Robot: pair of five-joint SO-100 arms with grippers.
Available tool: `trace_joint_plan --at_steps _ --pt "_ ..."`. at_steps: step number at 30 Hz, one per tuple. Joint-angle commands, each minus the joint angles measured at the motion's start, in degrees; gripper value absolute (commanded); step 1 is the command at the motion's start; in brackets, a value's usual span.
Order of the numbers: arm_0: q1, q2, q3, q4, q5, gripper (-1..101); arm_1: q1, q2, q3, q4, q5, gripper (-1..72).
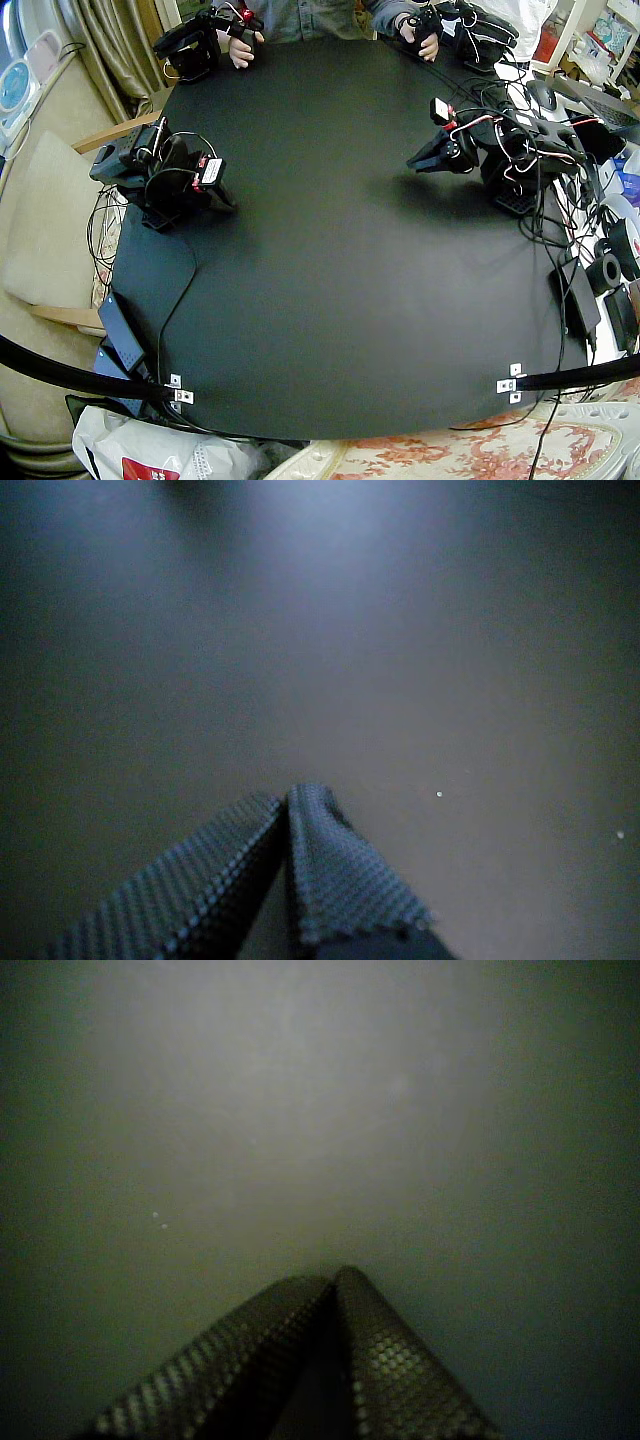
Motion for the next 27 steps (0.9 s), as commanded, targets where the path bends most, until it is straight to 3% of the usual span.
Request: trace_joint_plan --at_steps 1,21,23,27 --pt "0.1 1.1 0.6 0.8 -0.1 0 -7.3 0.4 -1.3 1.6 -8.3 -0.3" --pt "-1.1 1.1 0.6 -0.6 1.0 0 -9.2 0.4 -1.3 1.9 -11.1 -0.3" --pt "-1.1 1.1 0.6 -14.9 7.8 0 -9.6 0.4 -1.3 2.0 -11.6 -0.3" --pt "0.6 1.1 0.5 -41.1 7.3 0 -10.5 0.4 -1.3 2.2 -12.4 -0.3"
